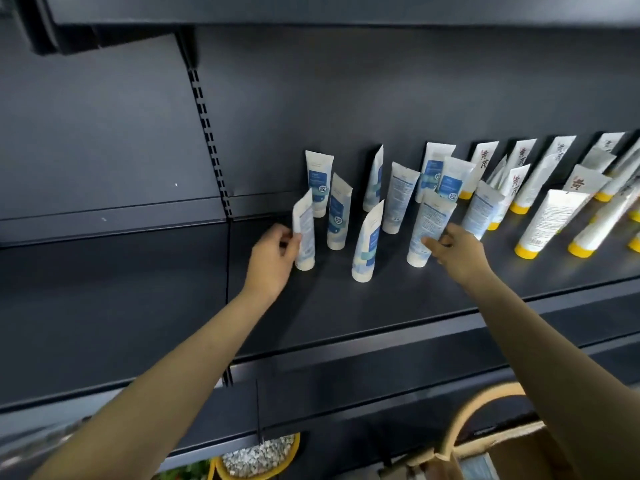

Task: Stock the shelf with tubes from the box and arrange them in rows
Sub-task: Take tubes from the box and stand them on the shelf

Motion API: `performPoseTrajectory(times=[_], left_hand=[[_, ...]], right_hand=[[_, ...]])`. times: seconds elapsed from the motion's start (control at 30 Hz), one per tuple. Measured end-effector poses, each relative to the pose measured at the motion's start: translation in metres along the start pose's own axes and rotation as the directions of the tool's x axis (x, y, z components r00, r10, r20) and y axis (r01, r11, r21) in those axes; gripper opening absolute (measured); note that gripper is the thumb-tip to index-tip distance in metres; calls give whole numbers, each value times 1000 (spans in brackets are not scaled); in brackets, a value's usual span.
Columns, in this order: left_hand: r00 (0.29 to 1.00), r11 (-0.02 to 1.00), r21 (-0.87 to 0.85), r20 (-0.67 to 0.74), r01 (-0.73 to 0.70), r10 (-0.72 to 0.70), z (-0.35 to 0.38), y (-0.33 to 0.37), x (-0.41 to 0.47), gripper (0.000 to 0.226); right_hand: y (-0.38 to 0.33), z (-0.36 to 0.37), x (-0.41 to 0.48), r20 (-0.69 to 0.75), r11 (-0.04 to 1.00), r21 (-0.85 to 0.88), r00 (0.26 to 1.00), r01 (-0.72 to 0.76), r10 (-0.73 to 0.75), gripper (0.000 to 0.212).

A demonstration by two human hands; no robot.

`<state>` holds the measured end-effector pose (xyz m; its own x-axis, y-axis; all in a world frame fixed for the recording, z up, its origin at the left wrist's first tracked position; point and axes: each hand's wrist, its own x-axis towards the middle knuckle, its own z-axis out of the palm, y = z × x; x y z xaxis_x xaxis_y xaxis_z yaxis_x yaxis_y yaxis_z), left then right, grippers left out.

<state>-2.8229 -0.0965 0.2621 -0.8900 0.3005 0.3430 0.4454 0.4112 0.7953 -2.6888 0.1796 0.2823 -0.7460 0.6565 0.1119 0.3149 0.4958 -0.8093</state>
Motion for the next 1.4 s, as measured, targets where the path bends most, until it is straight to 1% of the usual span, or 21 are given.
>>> performPoseTrajectory(times=[0.07,0.17,0.23,0.37,0.53,0.67,0.77,0.87,0.93,1.0,1.07,1.13,1.2,1.27,1.4], left_hand=[[1000,1000,-7,9,-18,18,5,13,-27,16],[1000,999,-37,23,21,-20,15,32,-62,17],[999,998,-48,16,41,-40,23,43,-79,18],[998,997,-40,-9,63,-63,43,67,-101,22],[995,996,-1,-55,84,-84,67,94,-115,23],[991,993,43,-75,113,-109,78,109,-116,23],[987,987,36,-46,156,-154,78,114,-114,24],[973,972,74,53,222,-226,75,110,-116,28],[947,958,155,177,242,-268,69,107,-119,30],[902,944,246,317,221,-294,63,106,-121,33],[851,931,326,431,164,-301,57,107,-124,36],[799,926,361,520,115,-302,51,110,-127,37],[742,936,346,610,65,-278,46,118,-132,41],[686,949,314,695,-21,-215,44,127,-137,46],[608,954,241,790,-180,-85,52,148,-148,54]], right_hand=[[2,-2,2,25,1000,-2,999,24,-24,30],[5,-5,5,52,998,-16,997,59,-58,19],[5,-9,6,84,996,-35,994,77,-74,17],[5,-19,12,184,999,0,982,49,-48,28],[8,-27,19,264,998,13,963,60,-62,31],[13,-35,18,318,997,-18,946,74,-65,35],[16,-47,12,355,995,-61,933,82,-55,40],[17,-68,-1,439,988,-120,898,94,-32,47],[15,-84,-10,515,959,-237,857,157,-13,45],[11,-97,-23,575,910,-365,816,198,53,44],[7,-108,-37,600,867,-453,790,207,124,44],[4,-117,-55,593,832,-513,788,210,167,46],[1,-123,-76,572,800,-564,796,206,198,49],[-2,-129,-99,557,768,-609,797,199,235,52],[2,-142,-149,502,722,-677,807,142,312,58]])
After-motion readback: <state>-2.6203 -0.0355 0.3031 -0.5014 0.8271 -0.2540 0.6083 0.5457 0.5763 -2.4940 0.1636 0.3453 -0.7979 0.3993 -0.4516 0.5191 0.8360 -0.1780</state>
